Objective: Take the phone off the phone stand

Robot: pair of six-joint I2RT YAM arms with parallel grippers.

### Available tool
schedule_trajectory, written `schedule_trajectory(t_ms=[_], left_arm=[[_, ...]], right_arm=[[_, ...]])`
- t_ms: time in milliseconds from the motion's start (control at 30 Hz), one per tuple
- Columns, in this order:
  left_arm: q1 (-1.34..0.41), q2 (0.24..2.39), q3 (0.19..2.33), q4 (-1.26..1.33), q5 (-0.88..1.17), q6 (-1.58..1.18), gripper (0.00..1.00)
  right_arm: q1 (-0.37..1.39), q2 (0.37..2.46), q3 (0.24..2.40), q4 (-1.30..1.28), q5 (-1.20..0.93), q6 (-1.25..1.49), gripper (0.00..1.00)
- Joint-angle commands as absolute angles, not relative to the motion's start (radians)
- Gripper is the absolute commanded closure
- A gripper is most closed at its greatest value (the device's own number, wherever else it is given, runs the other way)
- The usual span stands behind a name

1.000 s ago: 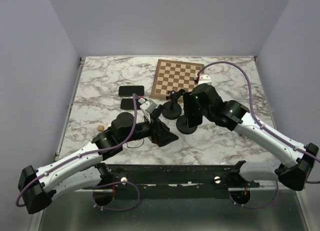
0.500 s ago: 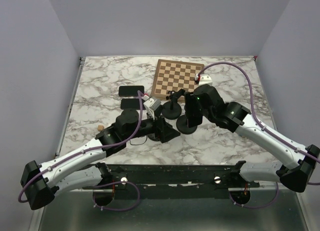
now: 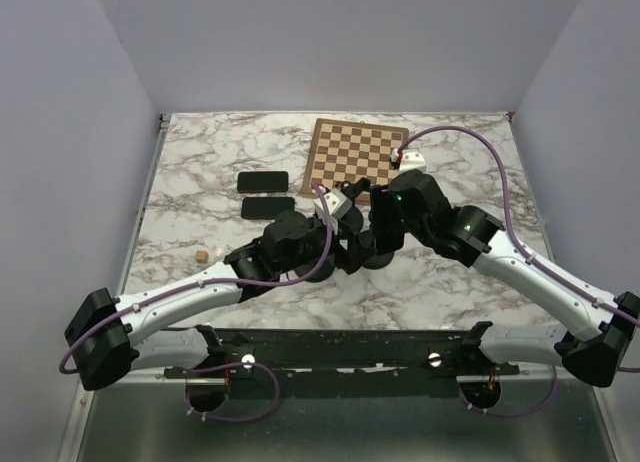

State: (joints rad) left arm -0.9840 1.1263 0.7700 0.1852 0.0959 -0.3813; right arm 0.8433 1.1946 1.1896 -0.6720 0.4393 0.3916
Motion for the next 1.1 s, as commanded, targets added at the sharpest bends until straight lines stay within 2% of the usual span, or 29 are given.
schedule_trajectory(t_ms=[0,267,533,867,1067], left_arm=[[-0.991,1.211,0.805,0.259,0.009,-0.324,0.15],[-0.989,1.291,0.844,0.305,0.024,-0.324,0.34],[-0.989,1.342,0.874,0.335,0.058,-0.361,0.46],[-0.989,1.346,0.828,0.421,0.028,-0.413,0.53],[-0.985,1.351,0.813,0.477,0.038,-0.449,0.47]], right_arm=[[0.850,1.170,1.181,-0.641,0.403,0.407,0.99],[0.851,1.160,1.178,-0.640,0.396,0.410,0.99],[0.850,1.154,1.179,-0.646,0.398,0.409,0.99],[0.850,1.146,1.175,-0.643,0.399,0.417,0.99],[0.850,1.152,1.178,-0.657,0.396,0.424,0.99]])
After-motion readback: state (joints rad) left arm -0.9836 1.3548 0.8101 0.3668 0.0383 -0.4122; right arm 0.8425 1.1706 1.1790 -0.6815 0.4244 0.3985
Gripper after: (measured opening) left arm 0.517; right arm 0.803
